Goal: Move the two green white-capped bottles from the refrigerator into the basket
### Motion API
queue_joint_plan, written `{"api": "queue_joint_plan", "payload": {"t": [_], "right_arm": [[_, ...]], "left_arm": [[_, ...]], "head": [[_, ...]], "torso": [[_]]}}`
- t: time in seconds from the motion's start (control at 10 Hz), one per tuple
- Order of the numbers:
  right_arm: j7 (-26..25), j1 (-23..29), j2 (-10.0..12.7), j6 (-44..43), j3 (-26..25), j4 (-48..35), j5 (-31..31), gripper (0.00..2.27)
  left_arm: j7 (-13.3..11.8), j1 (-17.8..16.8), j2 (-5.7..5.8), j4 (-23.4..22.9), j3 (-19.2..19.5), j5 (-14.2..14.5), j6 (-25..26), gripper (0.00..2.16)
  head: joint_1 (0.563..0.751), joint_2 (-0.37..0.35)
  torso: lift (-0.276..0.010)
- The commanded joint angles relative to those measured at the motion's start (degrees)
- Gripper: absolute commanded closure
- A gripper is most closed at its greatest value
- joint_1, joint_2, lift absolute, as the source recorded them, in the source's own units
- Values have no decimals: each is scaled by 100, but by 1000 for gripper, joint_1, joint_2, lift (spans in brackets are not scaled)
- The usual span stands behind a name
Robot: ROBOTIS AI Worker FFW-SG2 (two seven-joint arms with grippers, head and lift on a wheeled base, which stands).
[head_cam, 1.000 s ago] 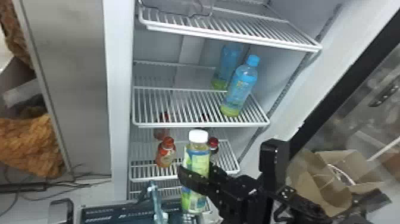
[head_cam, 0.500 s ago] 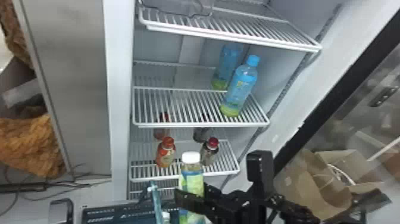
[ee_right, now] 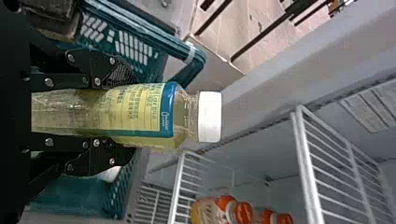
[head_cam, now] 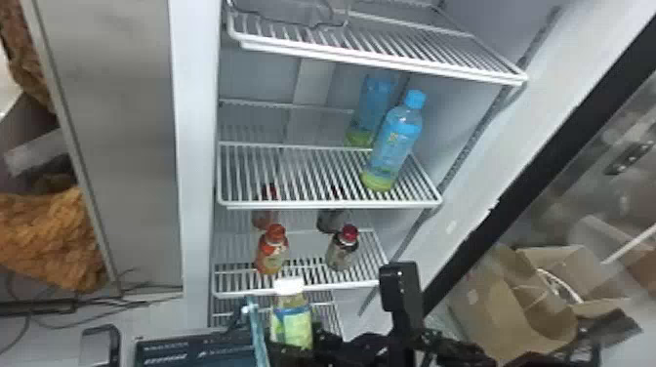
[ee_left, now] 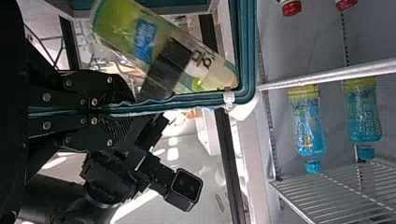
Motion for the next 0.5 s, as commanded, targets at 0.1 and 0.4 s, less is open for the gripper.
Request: {"api": "queue_joint_plan", "payload": {"t": [0.1, 0.4], "right_arm": [[128, -115, 0, 87, 102, 257, -68, 852], [198, -101, -18, -152, -1, 200, 80, 228]], "left_arm": [[0, 14, 0, 0, 11, 0, 0, 1167], [0, 28, 0, 0, 22, 0, 0, 1167]], "head": [[695, -339], [695, -332]], "torso": [[-4], [-4]]}}
